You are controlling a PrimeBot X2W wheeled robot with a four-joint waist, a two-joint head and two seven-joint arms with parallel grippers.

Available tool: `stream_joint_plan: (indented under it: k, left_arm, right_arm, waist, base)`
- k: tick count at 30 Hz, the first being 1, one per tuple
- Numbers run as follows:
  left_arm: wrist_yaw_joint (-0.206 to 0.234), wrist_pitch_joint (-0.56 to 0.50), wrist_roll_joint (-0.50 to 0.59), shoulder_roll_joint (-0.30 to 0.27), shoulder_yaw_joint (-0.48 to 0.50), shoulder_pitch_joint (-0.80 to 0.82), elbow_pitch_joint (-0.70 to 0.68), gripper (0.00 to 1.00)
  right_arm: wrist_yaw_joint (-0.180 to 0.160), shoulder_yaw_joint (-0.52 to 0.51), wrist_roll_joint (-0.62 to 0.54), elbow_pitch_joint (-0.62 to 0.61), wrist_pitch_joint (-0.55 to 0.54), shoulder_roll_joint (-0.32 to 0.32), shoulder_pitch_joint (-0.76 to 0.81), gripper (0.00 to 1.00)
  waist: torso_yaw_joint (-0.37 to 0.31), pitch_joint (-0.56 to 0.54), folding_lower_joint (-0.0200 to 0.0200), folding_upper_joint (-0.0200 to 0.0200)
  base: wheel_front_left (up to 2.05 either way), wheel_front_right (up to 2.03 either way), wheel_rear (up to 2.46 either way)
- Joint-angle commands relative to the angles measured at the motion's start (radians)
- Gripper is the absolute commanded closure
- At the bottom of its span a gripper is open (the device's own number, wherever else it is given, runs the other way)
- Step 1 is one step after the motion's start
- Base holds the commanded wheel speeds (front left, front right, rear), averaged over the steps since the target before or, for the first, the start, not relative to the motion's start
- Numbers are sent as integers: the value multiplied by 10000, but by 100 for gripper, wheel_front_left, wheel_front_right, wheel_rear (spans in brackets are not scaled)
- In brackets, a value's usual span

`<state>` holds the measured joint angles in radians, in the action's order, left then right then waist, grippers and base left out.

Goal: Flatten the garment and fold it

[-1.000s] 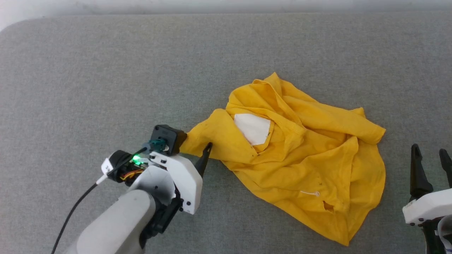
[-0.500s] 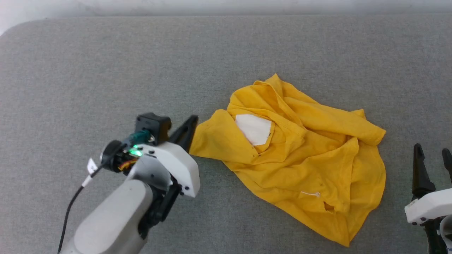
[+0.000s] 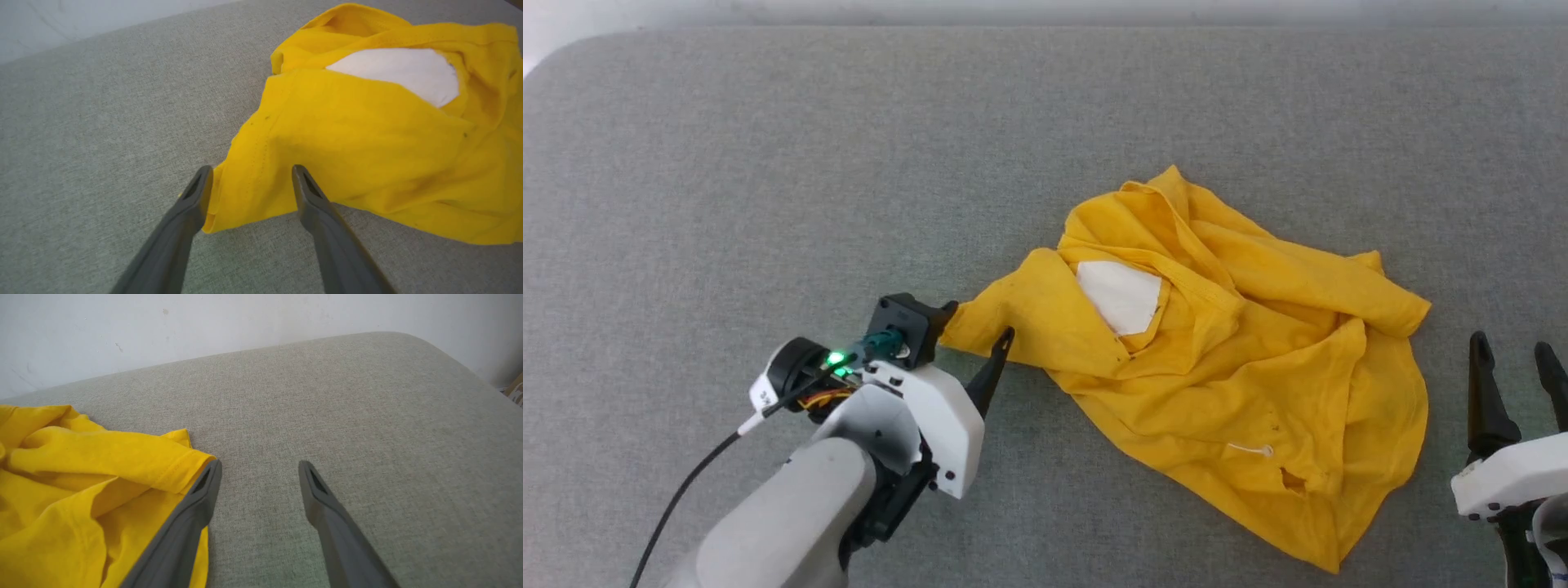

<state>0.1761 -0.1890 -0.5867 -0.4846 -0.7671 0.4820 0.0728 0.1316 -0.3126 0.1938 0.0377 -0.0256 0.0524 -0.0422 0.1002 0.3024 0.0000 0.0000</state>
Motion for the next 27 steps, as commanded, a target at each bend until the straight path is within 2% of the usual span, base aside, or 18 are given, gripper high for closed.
stream_joint_plan:
  k: [1, 9, 10, 11, 12, 17, 22, 25, 27]
  left_arm:
    - [-88, 22, 27, 111, -38, 220, 146, 0]
    - [-290, 267, -43, 368, -110, 427, 841, 0]
    - [-308, 299, -57, 399, -110, 452, 919, 36]
    - [-325, 362, -78, 439, -96, 473, 982, 95]
    - [-331, 436, -111, 486, -70, 485, 1037, 100]
    - [-319, 797, -305, 664, 117, 499, 1188, 100]
    - [-126, 1467, -1244, 1061, 1016, 288, 472, 100]
    - [195, 1885, -1738, 1101, 1749, 83, -315, 100]
    - [653, 2267, -2053, 1094, 2451, -163, -849, 100]
  right_arm:
    - [-9, 11, -8, -45, 12, -22, -164, 0]
    - [-9, -69, -72, -141, -45, -22, -204, 0]
    - [-9, -66, -72, -144, -47, -22, -211, 0]
    - [-9, -64, -71, -148, -49, -22, -216, 0]
    - [-9, -67, -69, -151, -51, -22, -219, 0]
    - [-9, -91, -73, -151, -66, -22, -218, 0]
    - [-9, -160, -83, -124, -64, -22, -123, 0]
    - [-9, -165, -79, -89, -66, -22, -65, 0]
    - [-9, -145, -66, -76, -67, -22, -38, 0]
  waist:
    - [-39, 46, 0, 0]
    - [-142, 181, 0, 0]
    - [-151, 190, 0, 0]
    - [-156, 197, 0, 0]
    - [-158, 200, 0, 0]
    - [-155, 155, 0, 0]
    - [-74, -13, 0, 0]
    - [-14, -119, 0, 0]
    - [11, -169, 0, 0]
  base:
    - [0, 0, 0]
    - [0, 0, 0]
    - [0, 0, 0]
    - [0, 0, 0]
    - [0, 0, 0]
    - [0, 0, 0]
    - [0, 0, 0]
    - [0, 0, 0]
    - [0, 0, 0]
